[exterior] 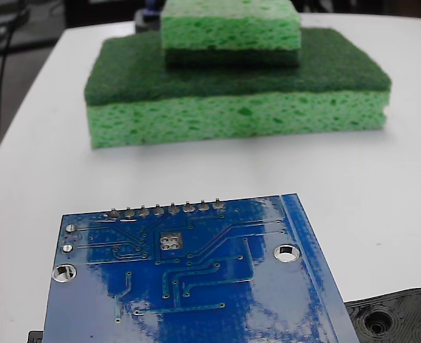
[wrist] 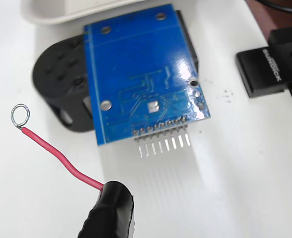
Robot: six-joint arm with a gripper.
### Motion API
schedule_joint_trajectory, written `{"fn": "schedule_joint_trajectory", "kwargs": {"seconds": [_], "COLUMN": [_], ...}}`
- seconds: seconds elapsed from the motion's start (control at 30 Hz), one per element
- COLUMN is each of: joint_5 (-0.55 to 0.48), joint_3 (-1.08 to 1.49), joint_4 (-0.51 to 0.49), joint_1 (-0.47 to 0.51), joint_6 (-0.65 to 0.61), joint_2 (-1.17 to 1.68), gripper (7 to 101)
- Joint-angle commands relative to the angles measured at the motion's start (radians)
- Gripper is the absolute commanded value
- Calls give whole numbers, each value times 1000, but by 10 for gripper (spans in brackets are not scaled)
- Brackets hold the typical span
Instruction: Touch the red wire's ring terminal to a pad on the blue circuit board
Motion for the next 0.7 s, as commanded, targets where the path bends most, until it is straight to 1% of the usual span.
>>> {"fn": "schedule_joint_trajectory", "kwargs": {"seconds": [0.03,0.13,0.23,0.33,0.43,0.57,0.7], "joint_5": [103,166,236,333,400,434,434], "joint_3": [-54,-60,-84,-137,-184,-219,-275], "joint_4": [-25,-66,-78,-57,-37,-49,-21], "joint_1": [-43,-63,-89,-137,-156,-153,-141], "joint_6": [41,86,132,172,212,272,304], "joint_2": [-101,-163,-216,-272,-322,-388,-454], "gripper": [1003,1003,1003,1003,1003,1003,1003]}}
